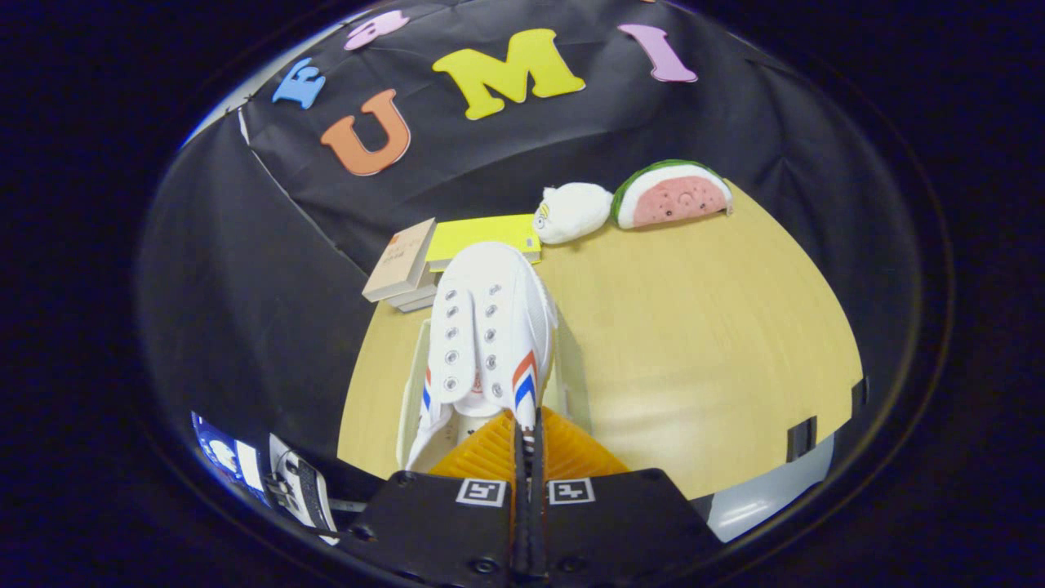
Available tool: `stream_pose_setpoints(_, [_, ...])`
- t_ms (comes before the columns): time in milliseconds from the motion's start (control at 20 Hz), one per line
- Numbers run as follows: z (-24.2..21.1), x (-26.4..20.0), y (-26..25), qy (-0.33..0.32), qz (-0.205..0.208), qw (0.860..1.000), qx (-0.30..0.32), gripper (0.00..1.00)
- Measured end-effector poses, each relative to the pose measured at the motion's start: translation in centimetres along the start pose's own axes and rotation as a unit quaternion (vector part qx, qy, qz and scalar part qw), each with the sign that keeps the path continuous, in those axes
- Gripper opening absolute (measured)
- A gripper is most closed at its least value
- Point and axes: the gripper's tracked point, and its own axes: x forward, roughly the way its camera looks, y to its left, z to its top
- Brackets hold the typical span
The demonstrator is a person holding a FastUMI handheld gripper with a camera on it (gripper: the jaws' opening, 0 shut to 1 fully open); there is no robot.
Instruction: Open the storage box then place both shoes into the box .Put the left shoe in first, then the right shoe, with the right side of both shoes facing outward in a uniform manner.
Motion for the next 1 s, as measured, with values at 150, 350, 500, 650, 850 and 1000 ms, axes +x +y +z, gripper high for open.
stream_pose_setpoints(150, [-1.6,2.7,0.3,0.01,-0.022,1.0,-0.013,0.05])
stream_pose_setpoints(350, [-2.8,5.3,-0.5,0.023,-0.048,0.999,-0.004,0.05])
stream_pose_setpoints(500, [-3.7,6.4,-1.4,0.035,-0.074,0.997,-0.004,0.05])
stream_pose_setpoints(650, [-4.5,7.4,-1.6,0.043,-0.096,0.994,-0.011,0.05])
stream_pose_setpoints(850, [-5.6,8.2,-2.7,0.053,-0.145,0.988,-0.012,0.06])
stream_pose_setpoints(1000, [-5.8,8.0,-1.2,0.053,-0.126,0.99,-0.031,0.34])
